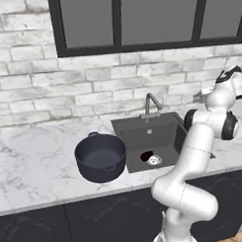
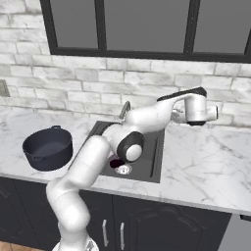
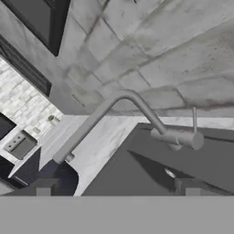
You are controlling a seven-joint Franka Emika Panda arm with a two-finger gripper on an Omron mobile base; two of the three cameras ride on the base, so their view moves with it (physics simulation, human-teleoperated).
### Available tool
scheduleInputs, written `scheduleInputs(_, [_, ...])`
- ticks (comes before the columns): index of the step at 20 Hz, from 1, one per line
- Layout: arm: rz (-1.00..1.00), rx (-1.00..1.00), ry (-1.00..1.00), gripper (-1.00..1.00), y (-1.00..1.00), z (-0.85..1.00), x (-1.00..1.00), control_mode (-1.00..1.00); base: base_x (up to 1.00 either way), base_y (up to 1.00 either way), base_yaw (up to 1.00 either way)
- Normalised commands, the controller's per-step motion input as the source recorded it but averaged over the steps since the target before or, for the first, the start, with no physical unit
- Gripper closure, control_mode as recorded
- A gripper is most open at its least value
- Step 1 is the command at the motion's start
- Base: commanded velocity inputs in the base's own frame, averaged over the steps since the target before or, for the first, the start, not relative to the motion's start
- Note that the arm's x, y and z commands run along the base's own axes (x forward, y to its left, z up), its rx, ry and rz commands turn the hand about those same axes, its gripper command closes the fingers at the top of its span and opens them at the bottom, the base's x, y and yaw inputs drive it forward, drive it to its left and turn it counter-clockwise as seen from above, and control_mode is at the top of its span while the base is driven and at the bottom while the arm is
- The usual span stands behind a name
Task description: Dump the eggplant from the pot into the sink. Then turn on the water and wash the eggplant. Then turn off the water and put the eggplant back in the pot.
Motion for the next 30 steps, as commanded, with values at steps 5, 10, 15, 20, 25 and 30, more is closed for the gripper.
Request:
scheduleInputs(5, [-0.23, 0.0, 0.11, -1.0, 0.58, -0.02, -1.0, -1.0, 0.0, 0.0, 0.0])
scheduleInputs(10, [-0.19, 0.0, 0.01, -1.0, 0.66, 0.09, -1.0, -1.0, 0.0, 0.0, 0.0])
scheduleInputs(15, [-0.18, 0.0, 0.05, -1.0, 0.52, 0.52, -0.94, -1.0, 0.0, 0.0, 0.0])
scheduleInputs(20, [-0.15, -0.05, 0.14, -1.0, 0.31, 0.79, -0.55, -1.0, 0.0, 0.0, 0.0])
scheduleInputs(25, [-0.09, -0.13, 0.3, -1.0, 0.11, 0.83, -0.28, -1.0, 0.0, 0.0, 0.0])
scheduleInputs(30, [-0.04, -0.2, 0.4, -1.0, 0.13, 0.44, -0.57, -1.0, 0.0, 0.0, 0.0])
